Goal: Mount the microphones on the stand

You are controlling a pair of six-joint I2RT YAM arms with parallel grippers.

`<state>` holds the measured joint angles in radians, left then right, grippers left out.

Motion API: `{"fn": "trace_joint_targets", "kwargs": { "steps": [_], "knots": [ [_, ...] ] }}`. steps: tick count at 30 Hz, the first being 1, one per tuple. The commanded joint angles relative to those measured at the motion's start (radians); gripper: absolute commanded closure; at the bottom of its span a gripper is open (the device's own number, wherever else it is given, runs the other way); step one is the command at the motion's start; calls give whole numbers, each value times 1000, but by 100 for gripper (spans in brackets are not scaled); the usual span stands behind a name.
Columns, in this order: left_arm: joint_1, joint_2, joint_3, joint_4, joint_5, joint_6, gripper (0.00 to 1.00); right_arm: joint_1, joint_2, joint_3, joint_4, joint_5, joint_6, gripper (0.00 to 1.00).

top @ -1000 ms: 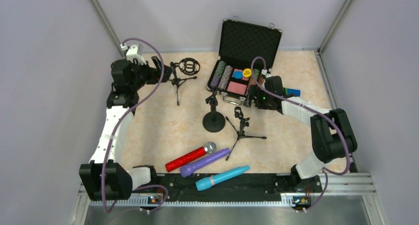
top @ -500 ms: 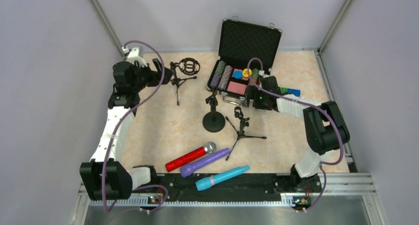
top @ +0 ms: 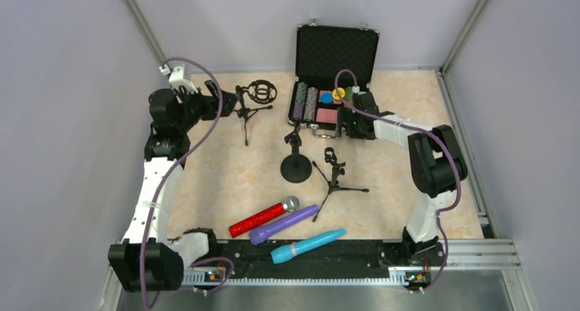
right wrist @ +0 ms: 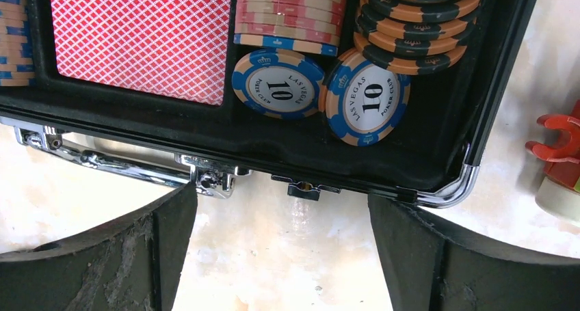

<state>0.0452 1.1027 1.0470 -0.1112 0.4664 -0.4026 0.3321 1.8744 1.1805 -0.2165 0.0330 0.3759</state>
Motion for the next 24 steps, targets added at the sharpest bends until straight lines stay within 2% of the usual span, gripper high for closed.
{"fn": "trace_joint_targets", "kwargs": {
  "steps": [1, 7, 18, 24],
  "knots": [
    [4, -38, -20, 38, 14, -2, 1, 5, 0, 13, 41, -2, -39, 7],
    [5, -53, -31, 21, 52, 43, 1, 5, -133, -28, 41, -70, -40, 6],
    [5, -77, -47, -109, 82, 115, 1, 6, -349, -17, 17, -216, -64, 4],
    [4, -74, -69, -218, -111, 124, 1, 5, -415, -24, 24, -289, -77, 4]
  ]
}}
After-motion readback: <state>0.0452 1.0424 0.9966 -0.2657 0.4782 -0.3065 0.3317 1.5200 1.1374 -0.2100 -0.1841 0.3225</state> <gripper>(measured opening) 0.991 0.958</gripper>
